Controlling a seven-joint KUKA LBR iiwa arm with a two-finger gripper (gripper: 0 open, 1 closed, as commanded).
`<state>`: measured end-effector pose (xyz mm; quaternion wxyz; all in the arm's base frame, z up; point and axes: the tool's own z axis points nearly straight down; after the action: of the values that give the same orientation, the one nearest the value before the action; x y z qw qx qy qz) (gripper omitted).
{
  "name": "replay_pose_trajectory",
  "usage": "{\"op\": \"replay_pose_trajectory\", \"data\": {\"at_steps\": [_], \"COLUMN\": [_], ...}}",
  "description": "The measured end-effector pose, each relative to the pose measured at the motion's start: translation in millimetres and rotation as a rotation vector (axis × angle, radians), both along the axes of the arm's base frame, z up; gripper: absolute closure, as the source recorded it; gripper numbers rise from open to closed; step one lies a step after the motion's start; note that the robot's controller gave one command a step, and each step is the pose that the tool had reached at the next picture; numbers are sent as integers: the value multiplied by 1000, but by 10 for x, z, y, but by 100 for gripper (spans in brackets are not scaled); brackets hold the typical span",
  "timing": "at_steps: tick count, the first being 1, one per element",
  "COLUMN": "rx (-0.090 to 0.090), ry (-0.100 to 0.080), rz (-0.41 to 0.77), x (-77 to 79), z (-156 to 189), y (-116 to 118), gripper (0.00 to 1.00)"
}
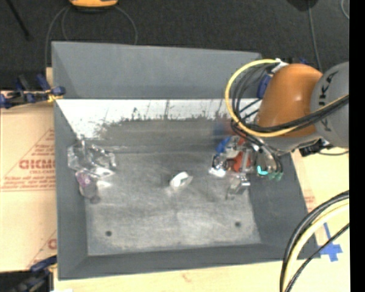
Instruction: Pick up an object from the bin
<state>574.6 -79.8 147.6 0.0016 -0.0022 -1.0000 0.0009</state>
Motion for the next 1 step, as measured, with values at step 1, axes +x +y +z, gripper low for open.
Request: {"op": "replay_pose_trajectory", "data": {"at_steps": [1], "rx": [3], "ry": [-7], "rz": [286], "x": [590], "z": [-496], "y": [588], "gripper": [0]}}
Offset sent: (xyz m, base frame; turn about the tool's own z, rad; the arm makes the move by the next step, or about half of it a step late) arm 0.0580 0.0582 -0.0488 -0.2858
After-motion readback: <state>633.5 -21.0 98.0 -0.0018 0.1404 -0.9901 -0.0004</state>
